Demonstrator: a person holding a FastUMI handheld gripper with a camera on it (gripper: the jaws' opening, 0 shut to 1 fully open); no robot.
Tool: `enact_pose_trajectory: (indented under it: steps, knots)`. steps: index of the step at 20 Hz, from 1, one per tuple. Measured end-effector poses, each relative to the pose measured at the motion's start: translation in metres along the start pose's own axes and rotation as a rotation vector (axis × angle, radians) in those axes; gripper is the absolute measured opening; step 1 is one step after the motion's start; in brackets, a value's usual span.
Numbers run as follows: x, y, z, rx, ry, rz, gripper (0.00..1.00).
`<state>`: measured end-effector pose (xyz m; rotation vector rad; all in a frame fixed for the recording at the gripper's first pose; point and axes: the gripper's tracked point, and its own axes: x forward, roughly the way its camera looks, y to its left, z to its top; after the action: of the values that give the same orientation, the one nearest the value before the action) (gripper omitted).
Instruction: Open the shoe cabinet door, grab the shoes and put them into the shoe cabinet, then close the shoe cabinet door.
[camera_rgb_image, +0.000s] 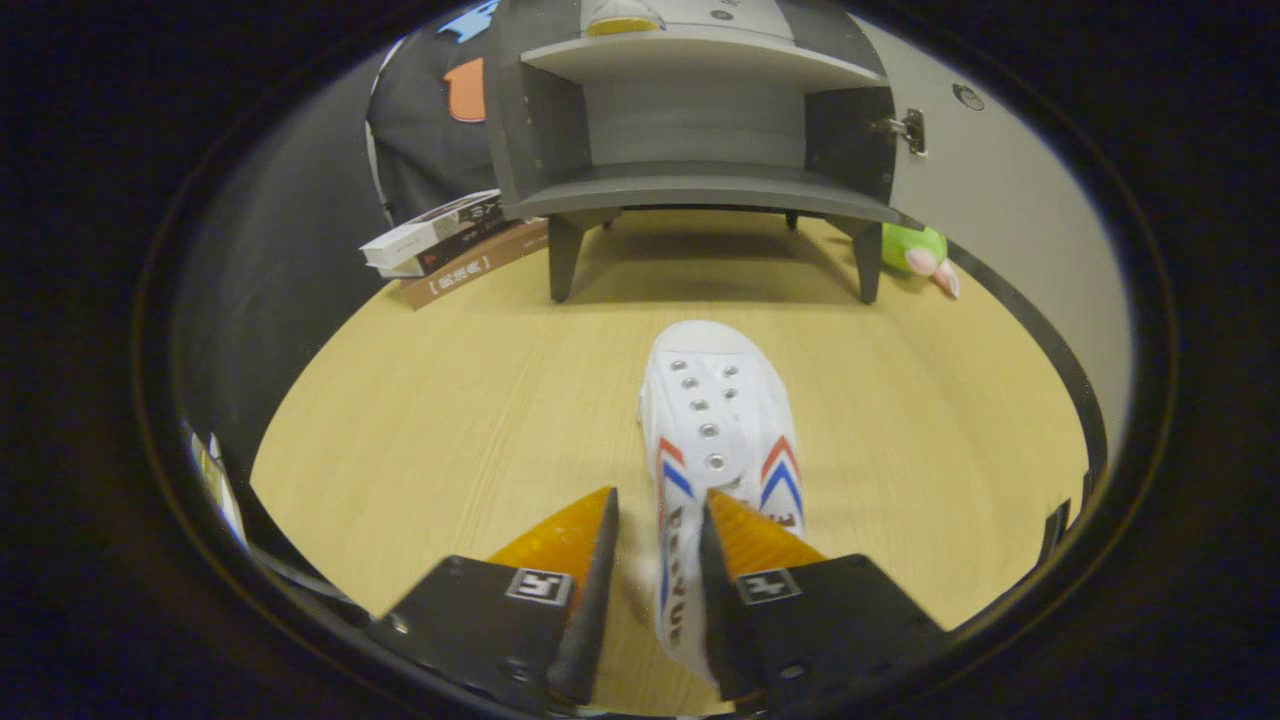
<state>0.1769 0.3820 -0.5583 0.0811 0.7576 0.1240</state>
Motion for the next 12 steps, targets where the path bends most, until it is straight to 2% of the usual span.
enact_pose_trajectory:
  steps: [1,3,6,12]
  knots:
    - [0.0,0.005,-0.002,-0.015,0.014,0.026,0.17]
    - [-0.006,-0.001,0.001,-0.045,0.008,0.027,0.08]
    - [-0.012,0.001,0.014,-0.033,-0.002,0.04,0.05]
    - [-0.06,-0.023,0.086,-0.048,-0.113,0.004,0.04]
